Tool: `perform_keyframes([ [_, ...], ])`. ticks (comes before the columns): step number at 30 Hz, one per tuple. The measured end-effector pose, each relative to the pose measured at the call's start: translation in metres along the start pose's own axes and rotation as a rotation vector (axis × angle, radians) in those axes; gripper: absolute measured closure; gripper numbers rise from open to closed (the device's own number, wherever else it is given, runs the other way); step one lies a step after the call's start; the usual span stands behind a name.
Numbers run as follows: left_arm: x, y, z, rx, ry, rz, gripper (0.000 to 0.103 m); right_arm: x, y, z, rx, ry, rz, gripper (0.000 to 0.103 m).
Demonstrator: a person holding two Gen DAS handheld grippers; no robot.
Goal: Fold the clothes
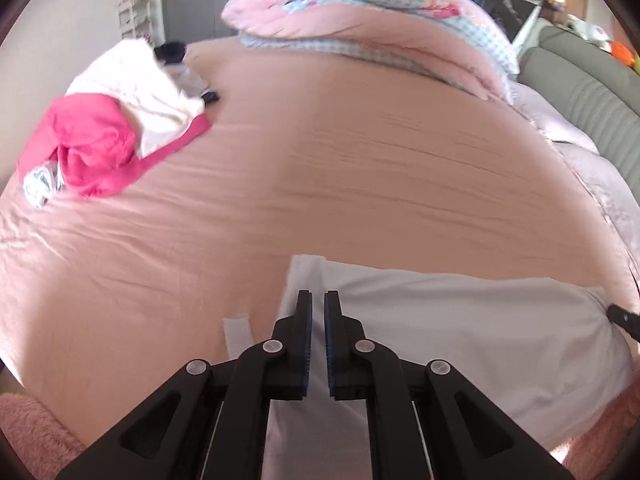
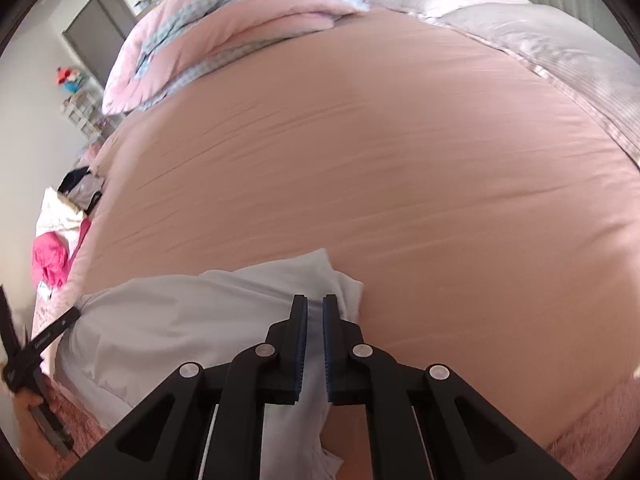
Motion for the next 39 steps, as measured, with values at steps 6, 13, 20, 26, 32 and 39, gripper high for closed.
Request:
perform_keyframes([
  [6,-0.065,0.024,-0.029,0.065,-0.148,-0.273,0.097,0.064,0.023,-0.037,0.008,0.158,0.109,0.077],
  [13,-0.066,0.024,-0.050,0.166,-0.210,-0.251,0.096,0.087,0.022,-0.070,0.046,0.359,0.038,0.077],
  [20,-0.030,0.042,-0.052,0.130,-0.110,-0.141,0.096,0.054,0.038,-0.073,0.046,0.242,0.007,0.077],
  [26,0.021,0.040,-0.055,0.192,0.171,-0.120,0.096,0.029,0.062,-0.054,-0.137,0.088,0.034,0.044],
  [32,0.021,0.051,-0.043,0.131,0.170,-0.073,0.096,-0.005,0.027,-0.067,0.062,-0.029,-0.098,0.044],
  [39,0.023,0.033,-0.023,0.124,0.125,-0.054,0.096,-0.007,0.029,-0.058,0.024,0.018,-0.133,0.044],
])
Point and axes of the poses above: each gripper's, at about its wrist camera, not at the fingertips, and y roughly against the way its jaws point, x to its left, z to its top, the point moved 2 cm from there along -y, roughly the way its jaws point, and after that the axes turned 11 degrees about -x, right-handed, at the moved point
